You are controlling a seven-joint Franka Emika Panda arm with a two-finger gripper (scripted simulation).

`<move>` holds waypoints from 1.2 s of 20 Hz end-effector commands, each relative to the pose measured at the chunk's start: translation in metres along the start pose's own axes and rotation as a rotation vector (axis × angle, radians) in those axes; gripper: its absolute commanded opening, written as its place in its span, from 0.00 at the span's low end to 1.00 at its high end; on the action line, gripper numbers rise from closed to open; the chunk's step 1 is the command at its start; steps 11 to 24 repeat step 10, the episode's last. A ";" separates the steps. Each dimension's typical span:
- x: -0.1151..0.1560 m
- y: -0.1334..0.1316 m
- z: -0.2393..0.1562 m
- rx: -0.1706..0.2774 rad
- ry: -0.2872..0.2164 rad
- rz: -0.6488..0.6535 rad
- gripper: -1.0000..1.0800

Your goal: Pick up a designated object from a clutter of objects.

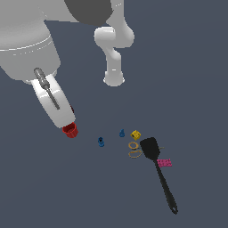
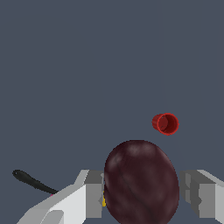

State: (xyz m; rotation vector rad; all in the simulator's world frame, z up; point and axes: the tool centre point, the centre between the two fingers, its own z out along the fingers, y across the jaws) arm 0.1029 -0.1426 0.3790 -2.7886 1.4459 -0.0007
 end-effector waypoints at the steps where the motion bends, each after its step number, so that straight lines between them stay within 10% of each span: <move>1: 0.005 -0.001 -0.006 0.000 0.000 0.000 0.00; 24: 0.011 -0.002 -0.013 -0.001 0.000 0.000 0.00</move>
